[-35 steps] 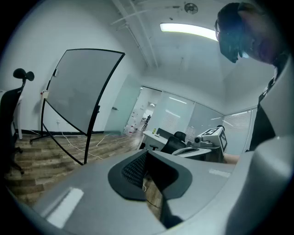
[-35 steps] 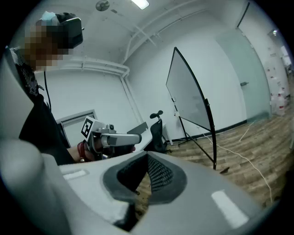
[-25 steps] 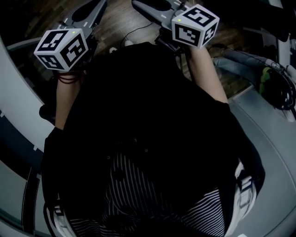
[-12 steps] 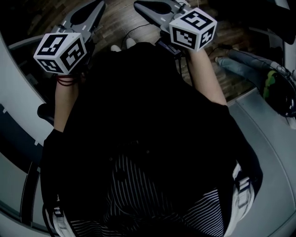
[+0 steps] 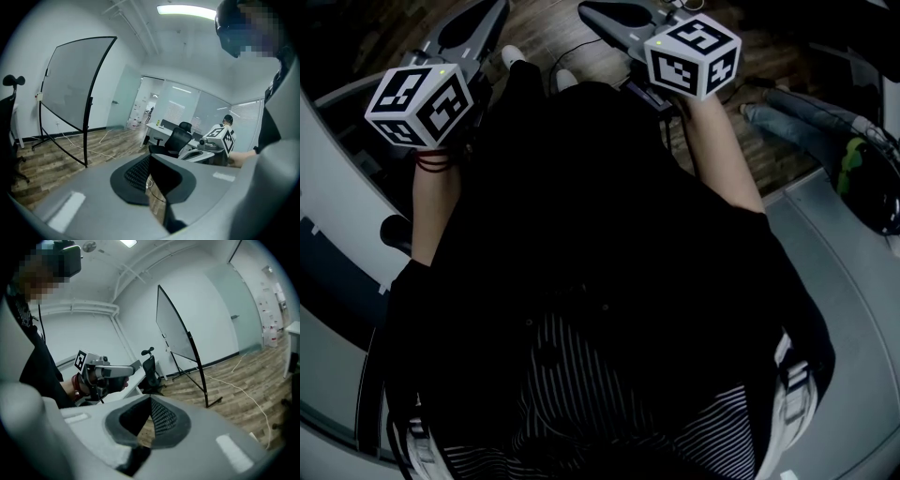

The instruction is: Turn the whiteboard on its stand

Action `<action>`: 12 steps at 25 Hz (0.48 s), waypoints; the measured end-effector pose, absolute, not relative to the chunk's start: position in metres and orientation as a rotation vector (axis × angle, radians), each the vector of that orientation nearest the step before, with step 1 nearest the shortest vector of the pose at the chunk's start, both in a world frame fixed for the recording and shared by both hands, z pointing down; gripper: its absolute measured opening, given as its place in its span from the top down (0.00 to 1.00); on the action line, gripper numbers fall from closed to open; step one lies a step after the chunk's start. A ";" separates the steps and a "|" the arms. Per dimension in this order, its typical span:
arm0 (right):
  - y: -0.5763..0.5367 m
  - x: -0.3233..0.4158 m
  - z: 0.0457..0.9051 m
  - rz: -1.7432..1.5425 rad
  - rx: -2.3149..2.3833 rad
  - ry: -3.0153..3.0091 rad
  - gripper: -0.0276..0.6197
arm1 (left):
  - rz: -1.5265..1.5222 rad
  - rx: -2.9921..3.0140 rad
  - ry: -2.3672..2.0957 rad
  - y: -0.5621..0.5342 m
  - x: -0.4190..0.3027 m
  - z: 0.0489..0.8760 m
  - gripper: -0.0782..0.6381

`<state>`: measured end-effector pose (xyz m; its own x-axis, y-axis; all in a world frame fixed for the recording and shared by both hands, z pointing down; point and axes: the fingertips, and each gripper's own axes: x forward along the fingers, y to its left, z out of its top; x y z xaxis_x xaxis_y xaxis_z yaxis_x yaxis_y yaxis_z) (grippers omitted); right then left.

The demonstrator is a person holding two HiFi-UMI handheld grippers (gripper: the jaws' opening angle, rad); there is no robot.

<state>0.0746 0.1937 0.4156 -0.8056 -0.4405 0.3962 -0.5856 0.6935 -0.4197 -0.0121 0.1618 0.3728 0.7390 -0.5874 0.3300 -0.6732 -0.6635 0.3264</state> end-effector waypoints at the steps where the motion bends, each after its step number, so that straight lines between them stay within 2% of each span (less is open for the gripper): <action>1: 0.190 0.085 0.414 0.786 0.829 -2.643 0.96 | 0.273 2.521 -0.953 0.158 -0.002 0.371 0.89; 6: 0.177 0.142 0.397 0.797 0.898 -2.669 0.96 | 0.262 2.570 -0.920 0.142 0.054 0.353 0.89; 12: 0.144 0.125 0.382 0.766 0.934 -2.658 0.96 | 0.237 2.590 -0.878 0.108 0.040 0.346 0.89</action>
<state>0.1254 0.1443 0.3817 -0.7733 -0.5177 0.3661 -0.6331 0.6618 -0.4014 0.0400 0.1085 0.3458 0.7892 -0.5466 0.2801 -0.6133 -0.7259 0.3113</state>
